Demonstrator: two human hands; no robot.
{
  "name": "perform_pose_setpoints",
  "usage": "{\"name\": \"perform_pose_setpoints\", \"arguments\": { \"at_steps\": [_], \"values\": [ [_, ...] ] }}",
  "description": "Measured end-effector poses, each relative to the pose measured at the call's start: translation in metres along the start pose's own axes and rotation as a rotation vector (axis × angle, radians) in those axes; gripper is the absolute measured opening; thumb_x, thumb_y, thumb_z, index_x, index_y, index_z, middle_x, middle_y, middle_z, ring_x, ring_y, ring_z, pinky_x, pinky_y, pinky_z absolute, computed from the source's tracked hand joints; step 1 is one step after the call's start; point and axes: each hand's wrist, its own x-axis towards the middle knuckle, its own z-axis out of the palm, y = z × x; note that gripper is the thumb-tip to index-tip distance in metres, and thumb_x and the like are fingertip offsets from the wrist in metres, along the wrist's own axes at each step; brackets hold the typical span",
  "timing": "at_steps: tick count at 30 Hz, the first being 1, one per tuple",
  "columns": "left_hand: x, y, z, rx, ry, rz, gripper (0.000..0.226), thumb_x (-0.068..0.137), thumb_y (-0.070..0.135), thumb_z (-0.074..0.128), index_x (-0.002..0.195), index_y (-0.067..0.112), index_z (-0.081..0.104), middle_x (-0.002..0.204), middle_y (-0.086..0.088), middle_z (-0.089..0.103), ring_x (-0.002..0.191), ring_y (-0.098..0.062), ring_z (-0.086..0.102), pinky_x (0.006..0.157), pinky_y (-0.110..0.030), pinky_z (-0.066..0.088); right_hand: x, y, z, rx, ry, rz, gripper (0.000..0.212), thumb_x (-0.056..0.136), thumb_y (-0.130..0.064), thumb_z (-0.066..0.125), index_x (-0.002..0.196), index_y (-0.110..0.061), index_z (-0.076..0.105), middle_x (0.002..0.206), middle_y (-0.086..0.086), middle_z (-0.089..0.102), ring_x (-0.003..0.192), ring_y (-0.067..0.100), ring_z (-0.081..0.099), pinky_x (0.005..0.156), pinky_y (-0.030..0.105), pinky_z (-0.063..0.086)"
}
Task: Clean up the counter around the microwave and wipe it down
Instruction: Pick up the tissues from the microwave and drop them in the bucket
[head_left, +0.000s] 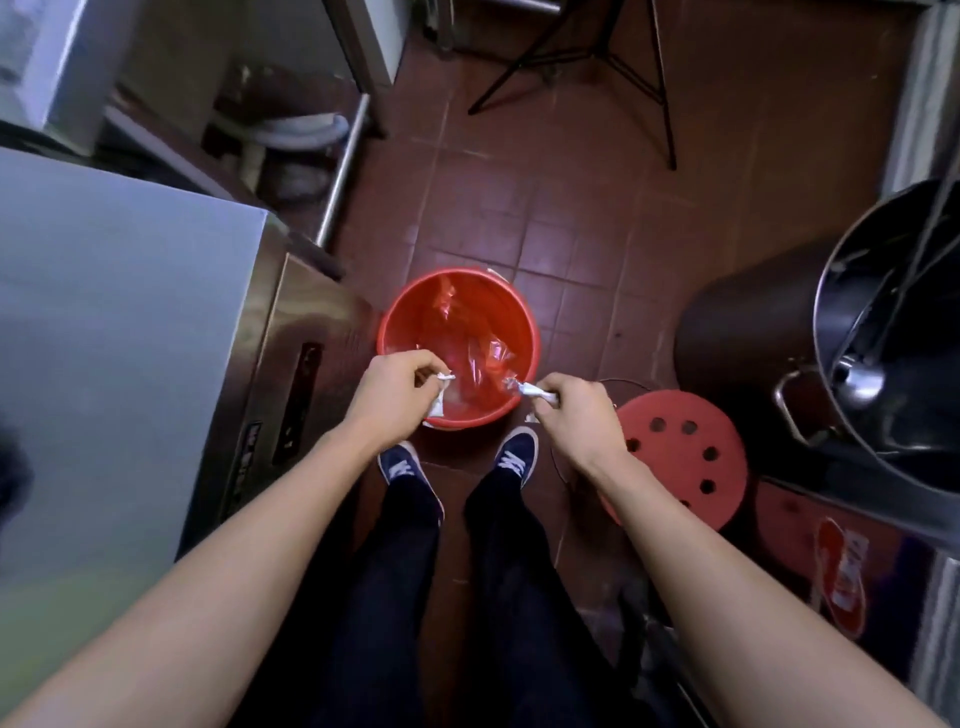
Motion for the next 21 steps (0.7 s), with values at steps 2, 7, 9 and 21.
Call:
{"name": "perform_pose_setpoints", "arguments": {
  "at_steps": [2, 7, 9, 21],
  "values": [
    [0.027, -0.010, 0.017, -0.005, -0.011, -0.012, 0.008, 0.090, 0.024, 0.071, 0.089, 0.030, 0.076, 0.086, 0.013, 0.073, 0.086, -0.005, 0.066, 0.084, -0.032, 0.055, 0.027, 0.009, 0.017, 0.017, -0.023, 0.014, 0.015, 0.088, -0.021, 0.059, 0.095, -0.022, 0.072, 0.082, 0.002, 0.072, 0.080, 0.027, 0.064, 0.069, 0.035, 0.051],
    [0.089, -0.050, 0.061, 0.010, -0.064, -0.025, 0.015, 0.092, 0.016, 0.068, 0.091, 0.028, 0.077, 0.079, 0.016, 0.070, 0.074, 0.000, 0.064, 0.067, -0.016, 0.048, 0.089, 0.034, 0.071, 0.104, -0.073, 0.075, 0.014, 0.085, -0.022, 0.060, 0.090, -0.024, 0.073, 0.082, 0.000, 0.073, 0.083, 0.024, 0.066, 0.075, 0.037, 0.053],
    [0.115, -0.067, 0.078, 0.027, -0.087, -0.017, 0.015, 0.093, 0.016, 0.067, 0.091, 0.027, 0.077, 0.080, 0.015, 0.070, 0.074, 0.000, 0.064, 0.064, -0.009, 0.043, 0.113, 0.045, 0.095, 0.144, -0.084, 0.099, 0.010, 0.086, -0.026, 0.061, 0.083, -0.028, 0.070, 0.076, -0.006, 0.071, 0.078, 0.016, 0.067, 0.072, 0.033, 0.052],
    [0.241, -0.124, 0.151, 0.403, -0.158, 0.530, 0.016, 0.091, 0.010, 0.057, 0.101, 0.014, 0.068, 0.102, -0.002, 0.065, 0.109, -0.025, 0.059, 0.093, -0.041, 0.050, 0.210, 0.096, 0.188, 0.276, -0.095, 0.206, 0.018, 0.088, -0.028, 0.068, 0.074, -0.017, 0.069, 0.068, -0.007, 0.072, 0.077, 0.017, 0.065, 0.063, 0.026, 0.044]
  ]
}}
